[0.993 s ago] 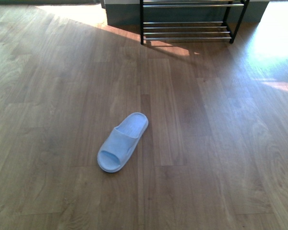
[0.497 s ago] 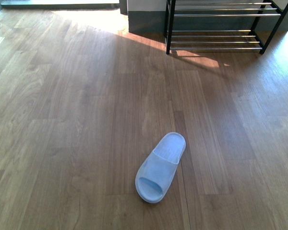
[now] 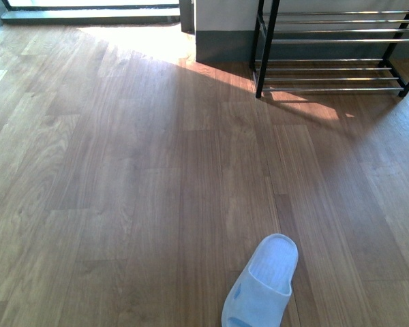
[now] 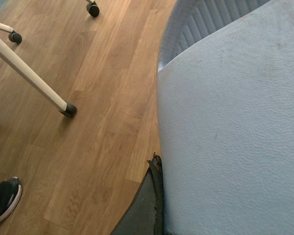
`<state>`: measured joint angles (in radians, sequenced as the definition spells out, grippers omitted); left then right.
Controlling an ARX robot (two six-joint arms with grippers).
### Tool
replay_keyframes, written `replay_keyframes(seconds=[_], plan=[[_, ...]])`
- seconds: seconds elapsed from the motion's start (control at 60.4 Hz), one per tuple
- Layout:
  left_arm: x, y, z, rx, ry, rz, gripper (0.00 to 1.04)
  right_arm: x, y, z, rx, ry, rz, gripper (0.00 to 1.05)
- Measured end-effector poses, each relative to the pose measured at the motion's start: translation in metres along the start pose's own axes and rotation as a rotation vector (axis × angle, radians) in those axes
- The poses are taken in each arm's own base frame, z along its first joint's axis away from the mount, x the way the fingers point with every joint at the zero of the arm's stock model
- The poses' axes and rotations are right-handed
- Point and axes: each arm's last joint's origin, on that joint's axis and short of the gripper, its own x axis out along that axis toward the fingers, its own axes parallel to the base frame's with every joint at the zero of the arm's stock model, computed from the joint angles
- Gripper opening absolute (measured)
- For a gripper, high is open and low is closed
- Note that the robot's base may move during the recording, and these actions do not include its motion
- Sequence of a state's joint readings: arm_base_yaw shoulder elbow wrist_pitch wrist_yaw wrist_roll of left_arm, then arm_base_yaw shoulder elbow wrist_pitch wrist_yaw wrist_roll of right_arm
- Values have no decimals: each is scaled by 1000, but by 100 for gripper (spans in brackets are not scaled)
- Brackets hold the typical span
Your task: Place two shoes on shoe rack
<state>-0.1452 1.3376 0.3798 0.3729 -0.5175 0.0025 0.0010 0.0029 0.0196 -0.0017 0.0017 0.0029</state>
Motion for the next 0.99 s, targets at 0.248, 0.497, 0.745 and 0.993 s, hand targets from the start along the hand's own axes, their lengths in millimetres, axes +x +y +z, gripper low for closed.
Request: replay_keyframes(seconds=[0.248,0.497,0.745,0.993], plan=[[0,0,0,1,2,2,2,3,0,-1,-40,75,118,96],[0,0,0,1,2,4,2,124,4,-47,-573,210,493,96],[0,0,0,1,2,4,2,150,35,-203,-810,586,900,96],[0,0,0,1,2,4,2,145,42,-274,-873,747,1138,96]])
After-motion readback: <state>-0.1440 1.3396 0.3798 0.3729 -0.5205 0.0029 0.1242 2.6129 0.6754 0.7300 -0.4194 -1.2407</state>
